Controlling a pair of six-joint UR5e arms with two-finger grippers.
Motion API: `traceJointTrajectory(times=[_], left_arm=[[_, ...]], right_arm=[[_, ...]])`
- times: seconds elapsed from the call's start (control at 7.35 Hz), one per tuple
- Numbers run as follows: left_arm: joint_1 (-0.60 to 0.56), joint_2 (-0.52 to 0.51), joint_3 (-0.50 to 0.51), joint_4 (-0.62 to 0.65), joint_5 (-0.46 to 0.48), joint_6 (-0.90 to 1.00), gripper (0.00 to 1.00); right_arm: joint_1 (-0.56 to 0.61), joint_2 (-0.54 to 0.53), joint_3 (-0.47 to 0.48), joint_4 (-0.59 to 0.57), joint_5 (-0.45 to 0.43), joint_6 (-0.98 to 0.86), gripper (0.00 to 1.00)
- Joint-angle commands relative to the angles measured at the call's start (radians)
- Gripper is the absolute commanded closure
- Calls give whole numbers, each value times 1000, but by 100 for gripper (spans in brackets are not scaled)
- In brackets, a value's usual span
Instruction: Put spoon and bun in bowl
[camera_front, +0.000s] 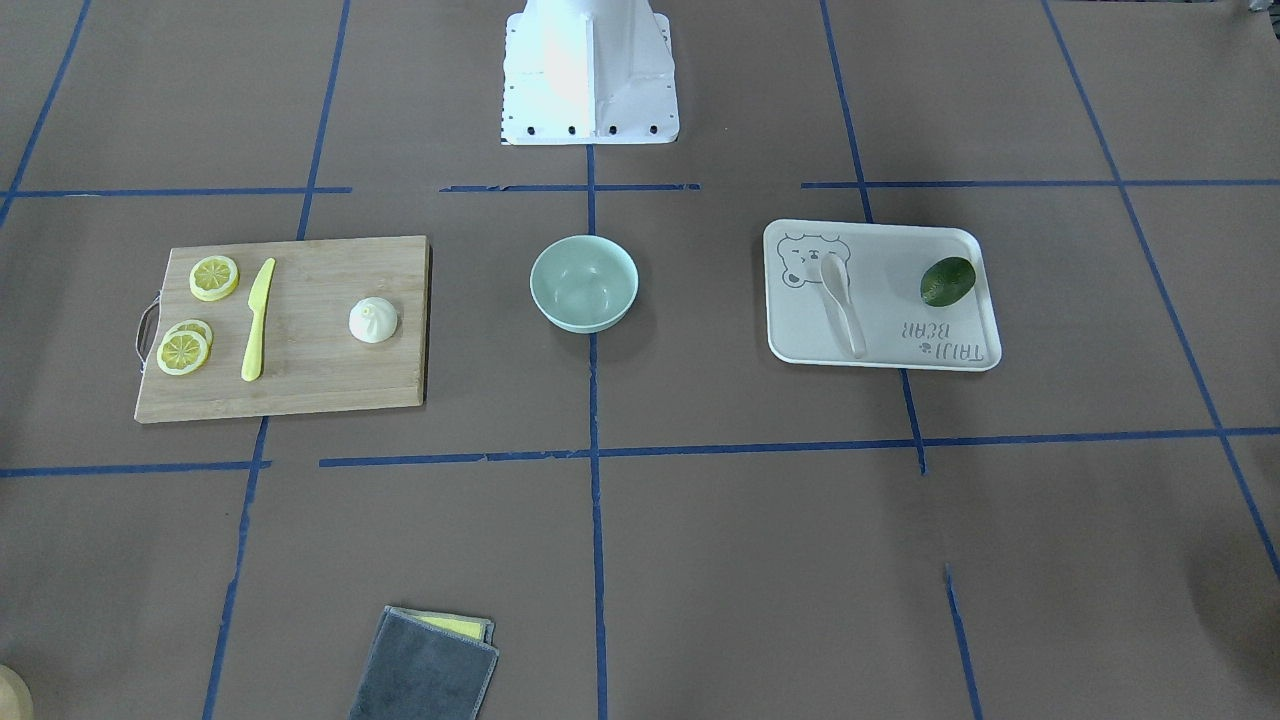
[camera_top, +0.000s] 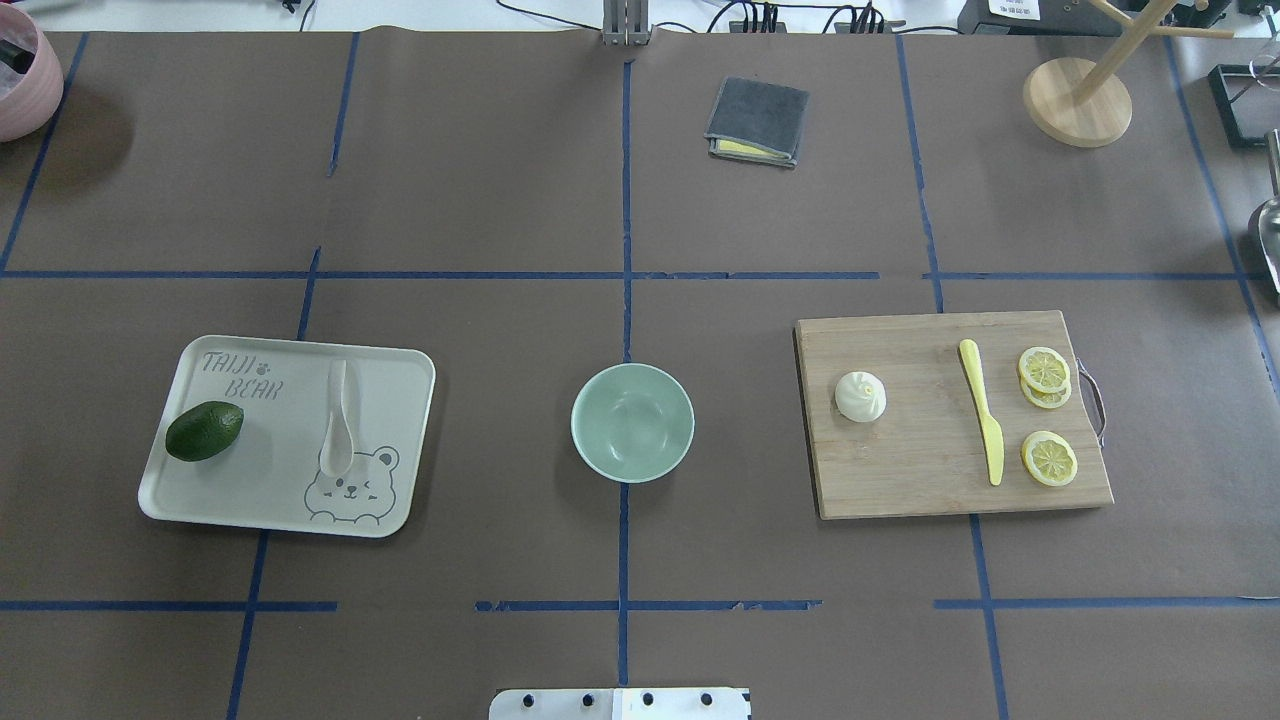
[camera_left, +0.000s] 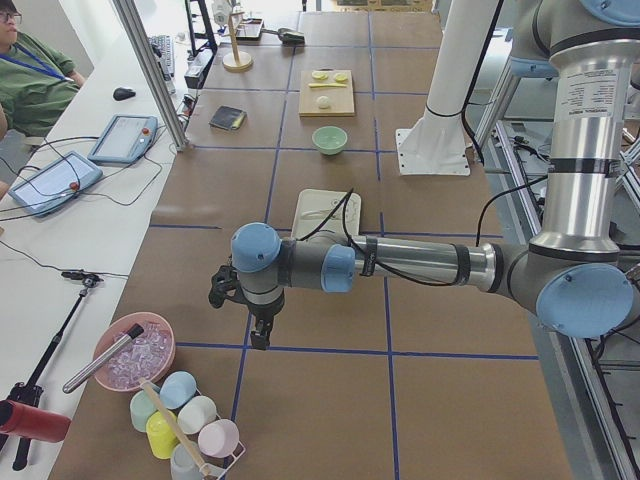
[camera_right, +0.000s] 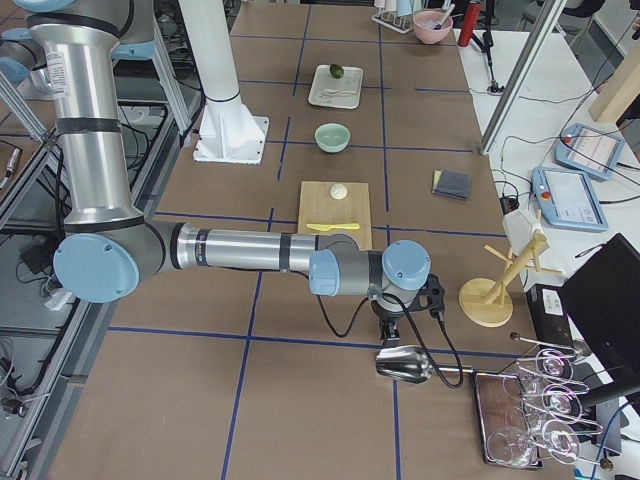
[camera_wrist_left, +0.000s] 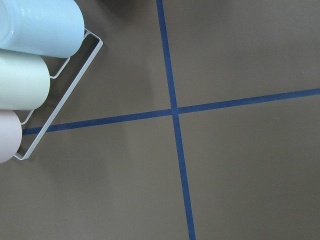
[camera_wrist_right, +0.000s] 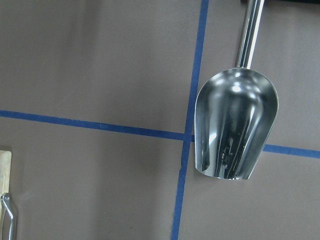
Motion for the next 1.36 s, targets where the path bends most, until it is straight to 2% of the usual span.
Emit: traceJointTrajectory(times=[0.0, 0.27, 0.54, 0.95, 1.22], left_arm=[[1, 0, -4, 0, 0, 2, 0], [7, -6, -22, -23, 3, -3, 0], [25, -10, -53, -150, 9, -59, 0], [183, -6, -209, -182, 6, -356, 1], [296, -6, -249, -266, 11, -579, 0]], right_arm=[[0, 2, 1, 0, -2, 0, 0], [0, 3, 1, 0, -2, 0, 0], [0, 5, 10, 0, 0, -1, 0], [0, 5, 12, 0, -6, 0, 0], [0, 3, 10, 0, -5, 2, 0]])
